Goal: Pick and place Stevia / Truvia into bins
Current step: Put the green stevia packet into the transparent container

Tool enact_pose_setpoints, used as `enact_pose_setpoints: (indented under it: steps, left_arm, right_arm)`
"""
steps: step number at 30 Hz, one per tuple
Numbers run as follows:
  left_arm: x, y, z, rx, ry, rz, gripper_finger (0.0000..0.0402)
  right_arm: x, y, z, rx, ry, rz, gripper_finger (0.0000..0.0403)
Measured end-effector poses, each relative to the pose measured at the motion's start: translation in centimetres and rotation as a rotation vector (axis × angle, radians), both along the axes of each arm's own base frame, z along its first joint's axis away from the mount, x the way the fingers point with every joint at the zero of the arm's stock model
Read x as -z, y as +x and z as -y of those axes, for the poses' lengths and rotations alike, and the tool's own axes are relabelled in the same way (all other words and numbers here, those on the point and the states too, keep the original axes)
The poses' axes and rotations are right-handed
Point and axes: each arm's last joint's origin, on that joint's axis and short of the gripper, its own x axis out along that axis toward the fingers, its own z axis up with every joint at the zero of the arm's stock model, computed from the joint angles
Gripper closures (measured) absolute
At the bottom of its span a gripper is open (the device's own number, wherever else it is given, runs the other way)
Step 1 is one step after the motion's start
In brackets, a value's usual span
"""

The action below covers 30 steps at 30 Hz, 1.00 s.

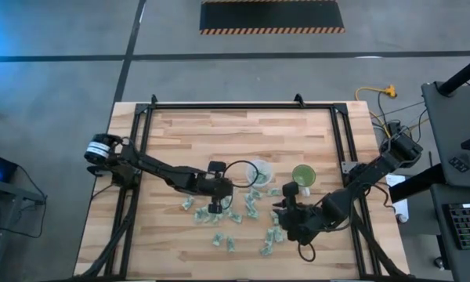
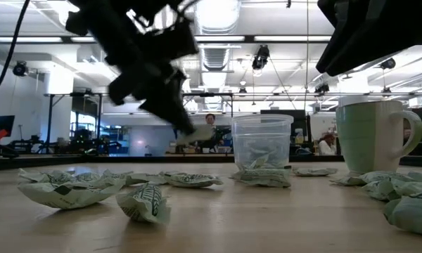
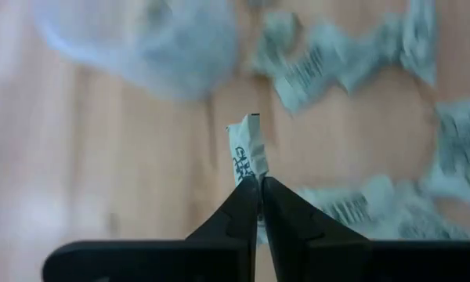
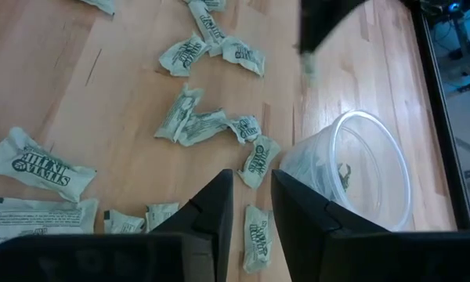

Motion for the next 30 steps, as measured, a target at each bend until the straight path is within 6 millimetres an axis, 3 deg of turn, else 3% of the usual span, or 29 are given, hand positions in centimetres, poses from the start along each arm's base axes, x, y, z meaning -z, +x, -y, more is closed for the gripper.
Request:
enact_pose_setpoints:
  steps: [7,10,18,25,30]
  left_arm:
    - [-2.8,2.1,-0.1,0.085,0.179,0.309,0.0396]
    - [-3.2,2.6,-1.0,0.082,0.222,0.362,0.0396]
    - [-2.7,3.3,-3.8,0.051,0.190,0.348,0.0396]
    - [-1.5,4.0,-4.2,0.086,0.158,0.335,0.0394]
    - [-1.4,4.4,-4.1,0.089,0.156,0.341,0.0354]
  right_arm:
    - [0.0,0.0,0.0,-0.007,-0.007,-0.004,0.0333]
    - [0.0,0.0,0.0,-0.007,-0.004,-0.003,0.0335]
    - [0.0,0.0,0.0,-0.008,-0.002,-0.003,0.0325]
    - [0.0,0.0,0.0,-0.008,-0.001,-0.003,0.0328]
    - [0.0,0.0,-0.1,0.001,0.009,0.000,0.0335]
